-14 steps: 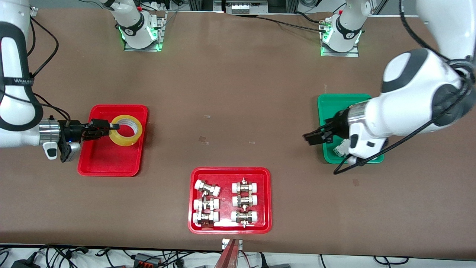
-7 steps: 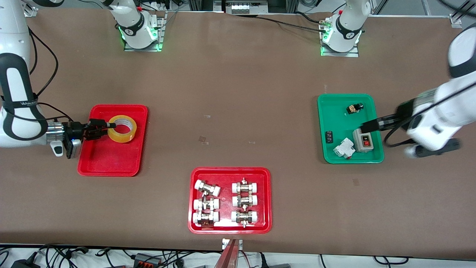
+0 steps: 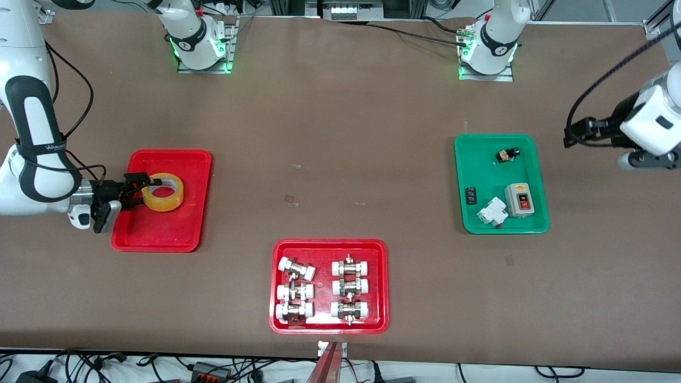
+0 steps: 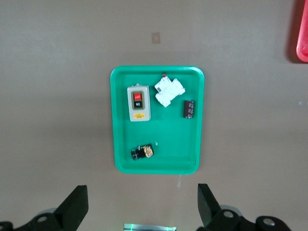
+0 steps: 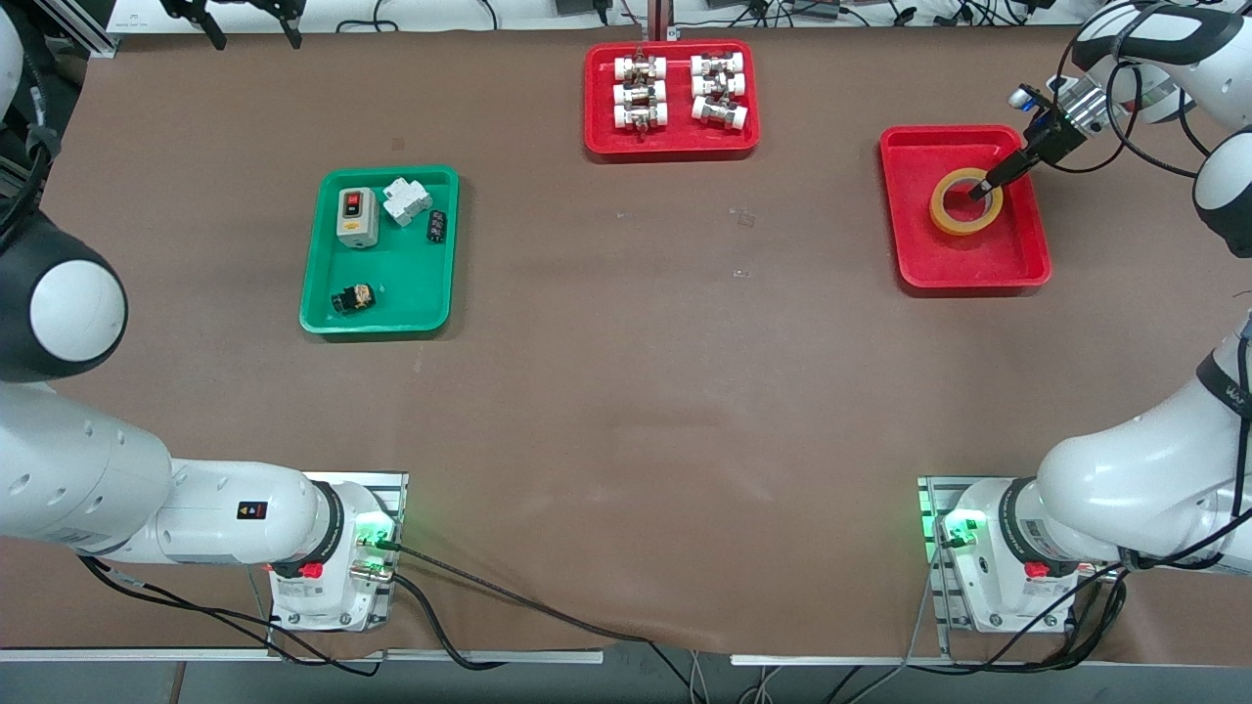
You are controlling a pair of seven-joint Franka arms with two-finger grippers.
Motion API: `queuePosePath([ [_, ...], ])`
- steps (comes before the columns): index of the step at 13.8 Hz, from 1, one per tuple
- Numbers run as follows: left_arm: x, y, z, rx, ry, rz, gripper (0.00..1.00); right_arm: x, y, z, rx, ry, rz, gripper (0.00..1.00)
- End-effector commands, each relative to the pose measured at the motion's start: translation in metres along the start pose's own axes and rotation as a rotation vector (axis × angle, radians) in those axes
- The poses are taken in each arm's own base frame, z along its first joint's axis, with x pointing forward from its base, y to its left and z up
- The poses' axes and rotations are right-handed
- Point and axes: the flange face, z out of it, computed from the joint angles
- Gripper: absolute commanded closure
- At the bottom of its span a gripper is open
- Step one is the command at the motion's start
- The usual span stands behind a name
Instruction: Left arm passes tape to right arm into tray
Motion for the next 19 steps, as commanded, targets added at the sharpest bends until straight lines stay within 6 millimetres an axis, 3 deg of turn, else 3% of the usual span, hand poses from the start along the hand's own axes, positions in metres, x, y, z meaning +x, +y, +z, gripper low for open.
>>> queuePosePath([
  [1,-0.012,0.007,0.005,0.017,0.014,-0.046,0.00,0.015,-0.016,-0.013,-0.094,-0.037,-0.074,0.00],
  [5,-0.019,0.014,0.006,0.016,0.035,-0.052,0.00,0.038,-0.048,-0.025,-0.270,-0.074,-0.162,0.00],
  [9,-0.021,0.012,0.005,0.011,0.018,-0.037,0.00,0.055,-0.090,-0.059,-0.425,-0.094,-0.103,0.00],
  [14,-0.022,0.010,0.000,0.003,0.028,-0.004,0.00,0.069,-0.175,-0.105,-0.495,-0.080,0.193,0.00],
  [19,-0.021,0.010,-0.001,0.000,0.038,-0.006,0.00,0.071,-0.294,-0.155,-0.595,-0.052,0.370,0.00],
])
